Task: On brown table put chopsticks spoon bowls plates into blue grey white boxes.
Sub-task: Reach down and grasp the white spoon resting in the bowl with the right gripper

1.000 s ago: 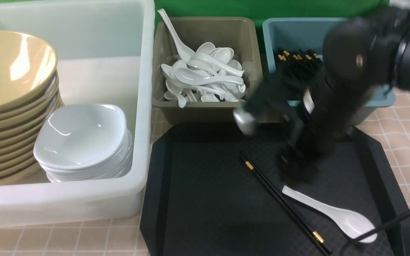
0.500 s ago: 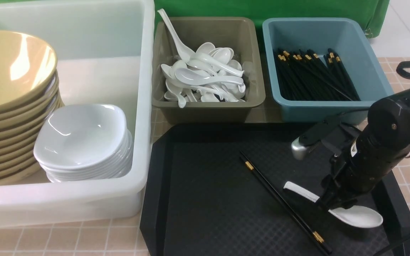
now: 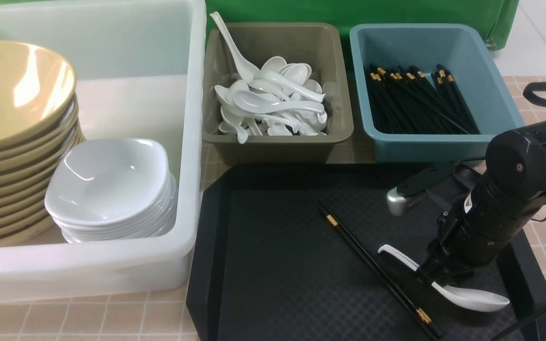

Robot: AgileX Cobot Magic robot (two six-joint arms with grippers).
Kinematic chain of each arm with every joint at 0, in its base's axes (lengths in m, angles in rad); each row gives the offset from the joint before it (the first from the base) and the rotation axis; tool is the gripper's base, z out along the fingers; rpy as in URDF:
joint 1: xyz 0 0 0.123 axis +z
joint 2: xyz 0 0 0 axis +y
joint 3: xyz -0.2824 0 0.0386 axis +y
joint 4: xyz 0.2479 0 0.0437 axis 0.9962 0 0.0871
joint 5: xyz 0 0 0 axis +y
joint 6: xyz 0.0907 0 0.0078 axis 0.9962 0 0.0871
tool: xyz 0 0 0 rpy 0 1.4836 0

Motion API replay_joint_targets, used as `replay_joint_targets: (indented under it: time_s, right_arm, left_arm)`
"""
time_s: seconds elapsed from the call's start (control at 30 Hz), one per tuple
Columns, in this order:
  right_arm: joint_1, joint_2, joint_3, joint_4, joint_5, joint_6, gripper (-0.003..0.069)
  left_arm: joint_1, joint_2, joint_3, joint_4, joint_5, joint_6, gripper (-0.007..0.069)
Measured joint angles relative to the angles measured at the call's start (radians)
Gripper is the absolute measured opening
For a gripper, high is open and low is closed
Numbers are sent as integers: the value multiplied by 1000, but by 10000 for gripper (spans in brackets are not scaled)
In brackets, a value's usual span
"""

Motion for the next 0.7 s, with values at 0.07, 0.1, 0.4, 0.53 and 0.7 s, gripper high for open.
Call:
replay_joint_targets:
  time_s: [0.07,0.1,0.4,0.53,0.7]
  right_arm:
    - [0,-1,-8,0,11,16,290]
    - [0,-4,-15,0,17,29,311]
    - [63,-22,-32,13,35,47,367]
    - [91,-16,-32,19,16,43,367]
    - [89,39,-35,21,-17,14,323]
  left_arm:
    - [0,0,0,0,0,0,6]
    - [0,0,0,0,0,0,6]
    - [0,0,0,5,0,0,6]
    - [0,0,0,8,0,0,6]
    - [0,0,0,12,0,0,6]
